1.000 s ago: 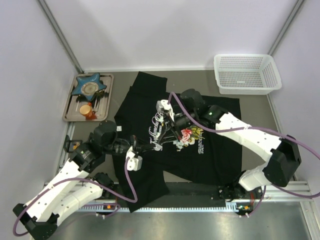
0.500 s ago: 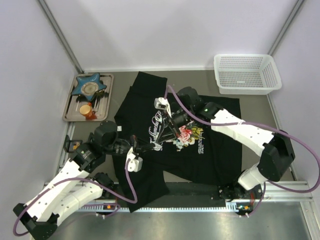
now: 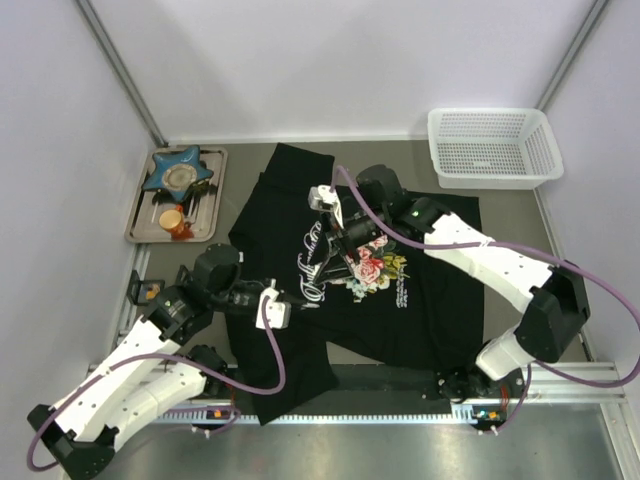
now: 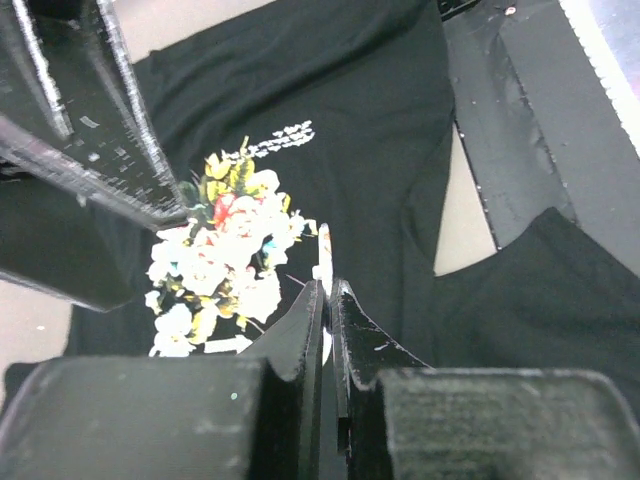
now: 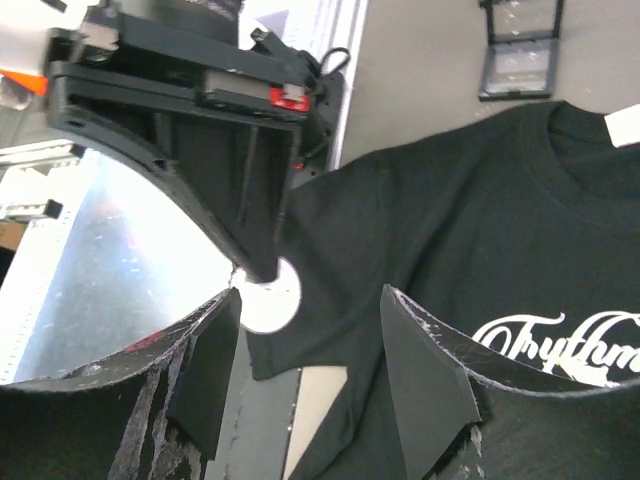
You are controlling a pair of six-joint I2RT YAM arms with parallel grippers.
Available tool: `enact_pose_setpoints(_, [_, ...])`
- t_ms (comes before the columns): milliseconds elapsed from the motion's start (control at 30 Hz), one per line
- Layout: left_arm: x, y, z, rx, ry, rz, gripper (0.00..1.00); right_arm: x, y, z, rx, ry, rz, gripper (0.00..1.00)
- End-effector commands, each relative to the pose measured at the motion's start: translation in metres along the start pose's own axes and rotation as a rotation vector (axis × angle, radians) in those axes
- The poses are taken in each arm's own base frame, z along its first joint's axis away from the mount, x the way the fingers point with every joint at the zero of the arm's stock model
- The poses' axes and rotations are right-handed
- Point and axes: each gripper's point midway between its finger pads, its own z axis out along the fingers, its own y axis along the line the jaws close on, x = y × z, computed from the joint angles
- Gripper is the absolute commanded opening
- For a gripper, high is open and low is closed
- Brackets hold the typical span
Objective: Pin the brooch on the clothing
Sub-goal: Open the brooch.
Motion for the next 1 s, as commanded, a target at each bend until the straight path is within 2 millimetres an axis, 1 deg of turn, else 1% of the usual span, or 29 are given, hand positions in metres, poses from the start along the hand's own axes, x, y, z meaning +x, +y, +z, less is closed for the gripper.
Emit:
enact_pose_setpoints(0, [0.009,-0.023,0.002,0.061,0.008,-0.162,0.00,-0.001,-0.033,0.000,0.113,0.040,0.001,0.59])
enact_pose_setpoints(33, [0.010,-0.027,0.003,0.075,0.008,-0.187,0.00,0.013,-0.049,0.006,0.144,0.077,0.045,0.55])
enact_pose_setpoints(100, [0.017,-0.034,0.002,0.099,0.021,-0.245,0.00,0.022,-0.063,0.009,0.182,0.103,0.082,0.52])
enact_pose_setpoints(133, [0.019,-0.036,0.002,0.101,0.022,-0.262,0.00,0.028,-0.069,0.012,0.191,0.117,0.088,0.48])
enact_pose_setpoints(167, [0.024,-0.034,-0.001,0.081,0.031,-0.279,0.00,0.037,-0.077,0.016,0.195,0.135,0.107,0.47])
enact_pose_setpoints(200, [0.029,-0.040,-0.002,0.094,0.030,-0.300,0.00,0.042,-0.081,0.020,0.196,0.147,0.111,0.46])
enact_pose_setpoints(233, [0.033,-0.042,-0.003,0.090,0.033,-0.300,0.00,0.049,-0.087,0.023,0.211,0.166,0.108,0.43])
enact_pose_setpoints(267, [0.038,-0.039,-0.005,0.070,0.042,-0.315,0.00,0.059,-0.093,0.029,0.215,0.188,0.117,0.42])
enact_pose_setpoints(300, [0.043,-0.045,-0.005,0.085,0.042,-0.343,0.00,0.064,-0.095,0.033,0.215,0.201,0.117,0.41])
enact_pose_setpoints(333, [0.046,-0.047,-0.007,0.093,0.043,-0.327,0.00,0.065,-0.099,0.036,0.220,0.201,0.117,0.41])
enact_pose_setpoints(367, [0.053,-0.046,-0.008,0.089,0.050,-0.360,0.00,0.067,-0.100,0.038,0.213,0.201,0.129,0.41])
enact_pose_setpoints(433, [0.057,-0.050,-0.009,0.111,0.040,-0.400,0.00,0.069,-0.102,0.043,0.198,0.194,0.162,0.41])
enact_pose_setpoints(467, [0.066,-0.048,-0.010,0.111,0.049,-0.448,0.00,0.068,-0.099,0.043,0.182,0.188,0.165,0.41])
enact_pose_setpoints(500, [0.068,-0.052,-0.010,0.128,0.047,-0.469,0.00,0.066,-0.094,0.042,0.158,0.177,0.156,0.41])
enact_pose_setpoints(533, [0.069,-0.061,-0.012,0.170,0.035,-0.453,0.00,0.071,-0.093,0.041,0.154,0.182,0.156,0.41])
enact_pose_setpoints(567, [0.077,-0.065,-0.012,0.196,0.044,-0.489,0.00,0.073,-0.092,0.041,0.149,0.185,0.148,0.41])
enact_pose_setpoints(633, [0.076,-0.060,-0.012,0.222,0.036,-0.465,0.00,0.082,-0.091,0.039,0.138,0.196,0.145,0.42])
enact_pose_setpoints(667, [0.077,-0.063,-0.014,0.258,0.041,-0.519,0.00,0.085,-0.092,0.040,0.134,0.199,0.147,0.41])
enact_pose_setpoints(700, [0.078,-0.064,-0.016,0.282,0.048,-0.512,0.00,0.087,-0.092,0.041,0.132,0.203,0.155,0.41])
enact_pose_setpoints(733, [0.081,-0.065,-0.017,0.313,0.041,-0.427,0.00,0.091,-0.094,0.042,0.130,0.208,0.167,0.41])
enact_pose_setpoints(767, [0.088,-0.075,-0.023,0.366,0.082,-0.460,0.00,0.092,-0.096,0.041,0.130,0.204,0.175,0.41])
enact_pose_setpoints(800, [0.093,-0.076,-0.026,0.381,0.090,-0.444,0.00,0.092,-0.095,0.040,0.118,0.198,0.184,0.40])
enact_pose_setpoints(833, [0.098,-0.073,-0.028,0.376,0.091,-0.408,0.00,0.092,-0.095,0.039,0.118,0.194,0.192,0.40])
enact_pose_setpoints(867, [0.106,-0.070,-0.031,0.362,0.103,-0.437,0.00,0.091,-0.097,0.037,0.122,0.187,0.193,0.40])
enact_pose_setpoints(900, [0.108,-0.071,-0.033,0.371,0.107,-0.442,0.00,0.091,-0.097,0.035,0.119,0.184,0.197,0.40])
enact_pose_setpoints(933, [0.109,-0.071,-0.033,0.392,0.096,-0.396,0.00,0.091,-0.097,0.035,0.117,0.183,0.199,0.39])
enact_pose_setpoints(967, [0.110,-0.071,-0.034,0.424,0.088,-0.414,0.00,0.093,-0.099,0.034,0.118,0.183,0.208,0.39])
